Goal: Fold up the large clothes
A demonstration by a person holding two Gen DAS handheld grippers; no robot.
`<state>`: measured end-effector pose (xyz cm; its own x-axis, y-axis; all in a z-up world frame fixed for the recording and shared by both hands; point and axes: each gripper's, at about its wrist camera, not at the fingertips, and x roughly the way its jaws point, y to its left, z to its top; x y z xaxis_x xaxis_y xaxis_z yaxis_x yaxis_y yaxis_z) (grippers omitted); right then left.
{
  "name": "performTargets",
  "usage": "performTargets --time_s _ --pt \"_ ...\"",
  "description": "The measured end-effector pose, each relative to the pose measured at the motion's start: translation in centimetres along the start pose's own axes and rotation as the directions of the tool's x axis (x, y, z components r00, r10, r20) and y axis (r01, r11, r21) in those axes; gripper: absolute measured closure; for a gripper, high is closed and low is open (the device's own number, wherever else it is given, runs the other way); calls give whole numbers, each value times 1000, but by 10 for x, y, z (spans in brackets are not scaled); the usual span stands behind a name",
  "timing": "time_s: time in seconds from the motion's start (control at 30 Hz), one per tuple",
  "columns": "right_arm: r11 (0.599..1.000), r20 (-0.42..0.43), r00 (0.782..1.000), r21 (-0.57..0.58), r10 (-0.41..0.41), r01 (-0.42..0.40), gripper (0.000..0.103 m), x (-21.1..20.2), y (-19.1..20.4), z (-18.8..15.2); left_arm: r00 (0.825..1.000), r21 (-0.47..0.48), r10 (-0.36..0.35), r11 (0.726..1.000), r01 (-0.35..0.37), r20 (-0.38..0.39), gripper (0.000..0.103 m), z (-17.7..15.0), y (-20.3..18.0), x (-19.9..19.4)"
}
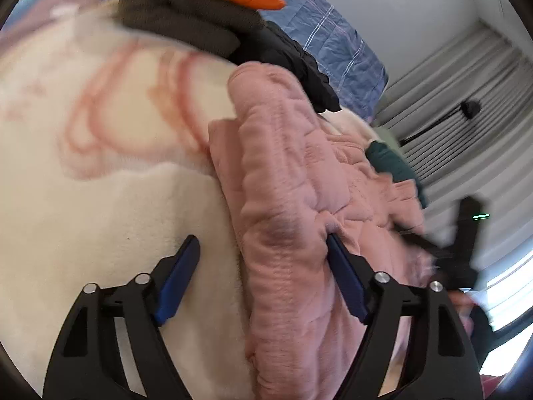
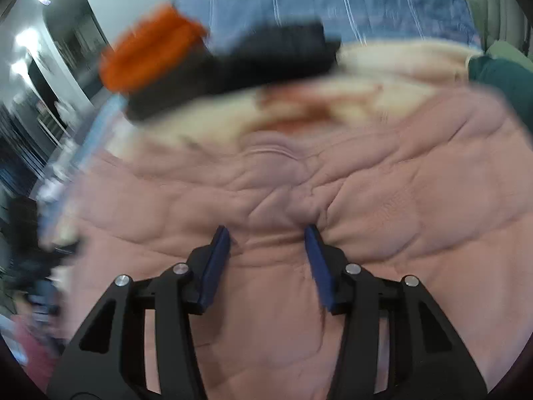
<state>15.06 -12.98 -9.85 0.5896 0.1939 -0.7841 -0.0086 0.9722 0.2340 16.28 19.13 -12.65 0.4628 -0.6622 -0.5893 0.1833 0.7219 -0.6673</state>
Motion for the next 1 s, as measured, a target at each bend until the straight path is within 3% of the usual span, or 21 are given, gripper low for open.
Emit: performTargets --time_s 0.1,0.17,0.3,0.37,0.5,0.57,0.67,0.73,0.8,0.83,0.87,0.93,1.0 --pt "999 28 999 -30 -28 28 54 4 7 -1 998 -10 -61 998 61 9 40 -3 5 6" --pt "998 39 999 -47 -34 36 53 5 11 -6 994 -4 -113 994 113 -3 55 -2 2 9" --pt "998 59 998 -56 -29 32 53 4 11 -9 991 1 -135 991 135 -8 69 2 -5 11" --pt "998 67 998 -64 -21 25 52 2 9 -11 995 14 -102 995 102 3 75 3 -18 5" --pt "999 86 996 -45 21 -17 51 -23 2 -10 999 103 -35 994 32 27 78 11 -53 -11" --pt "999 131 991 -48 7 -1 41 -50 8 -16 1000 163 6 987 -10 27 79 16 -71 -16" --pt "970 246 967 -243 70 -8 38 -102 48 -41 998 170 69 983 -67 -9 79 24 -78 -12" --pt "887 307 939 -462 154 5 22 -130 95 -78 993 162 107 982 -99 -42 79 28 -78 -5" --pt "722 333 920 -686 205 87 20 -136 150 -130 991 159 119 981 -107 -67 79 32 -74 -4" --pt "614 364 911 -769 194 176 20 -130 175 -159 990 158 116 982 -103 -80 80 33 -71 -5" --pt "531 397 898 -811 189 246 20 -122 192 -180 990 157 113 983 -99 -88 80 34 -70 -5" --pt "441 417 891 -843 177 307 20 -104 212 -201 988 160 114 982 -97 -102 80 35 -67 -6" --pt "418 410 904 -847 121 328 19 -79 227 -204 985 168 127 980 -106 -116 81 36 -68 -6"
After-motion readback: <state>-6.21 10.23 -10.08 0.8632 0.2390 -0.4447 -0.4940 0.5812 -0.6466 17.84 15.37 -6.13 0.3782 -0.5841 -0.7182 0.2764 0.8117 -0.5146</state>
